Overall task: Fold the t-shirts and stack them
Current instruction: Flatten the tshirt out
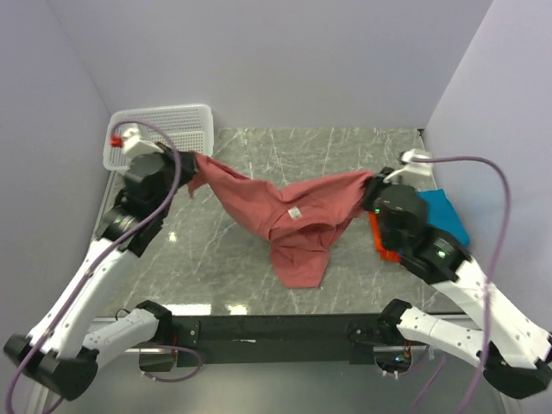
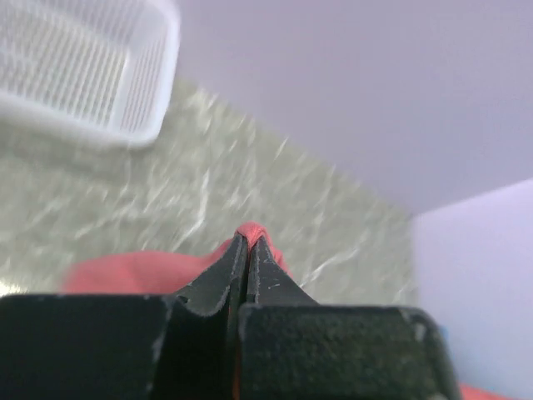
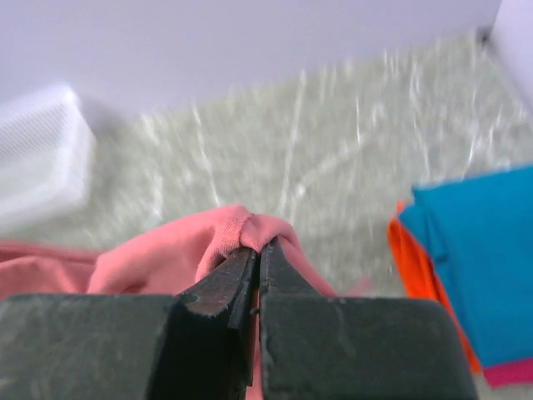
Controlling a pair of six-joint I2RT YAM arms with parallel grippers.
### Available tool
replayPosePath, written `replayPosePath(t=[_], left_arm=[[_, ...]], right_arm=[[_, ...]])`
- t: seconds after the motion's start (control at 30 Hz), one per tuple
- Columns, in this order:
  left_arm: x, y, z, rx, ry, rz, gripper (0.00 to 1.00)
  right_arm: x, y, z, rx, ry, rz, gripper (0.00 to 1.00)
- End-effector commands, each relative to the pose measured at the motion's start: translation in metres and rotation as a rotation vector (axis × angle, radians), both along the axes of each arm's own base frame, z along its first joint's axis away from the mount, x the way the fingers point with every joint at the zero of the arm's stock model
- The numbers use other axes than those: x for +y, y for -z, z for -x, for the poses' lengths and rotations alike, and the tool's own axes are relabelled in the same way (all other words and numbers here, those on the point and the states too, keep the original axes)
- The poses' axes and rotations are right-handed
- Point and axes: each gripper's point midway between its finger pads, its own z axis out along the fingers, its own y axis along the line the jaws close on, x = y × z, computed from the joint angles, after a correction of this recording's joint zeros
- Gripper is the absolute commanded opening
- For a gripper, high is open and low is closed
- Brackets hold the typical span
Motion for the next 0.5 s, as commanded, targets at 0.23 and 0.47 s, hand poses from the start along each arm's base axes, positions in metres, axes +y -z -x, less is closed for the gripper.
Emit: replayPosePath(t=[0.23,0.47], left_arm=[[0.060,-0.202,0.110,-0.535,-0.041,0.135,0.01],[0.075,-0.253,0.158,-0.669,-0.010,0.159,0.01]], right_arm=[[-0.039,-0.181,0.073,-0.430,-0.219,-0.118,0.00],[-0.040,-0.229,0.112,-0.562,-0.378,-0.141,0.00]])
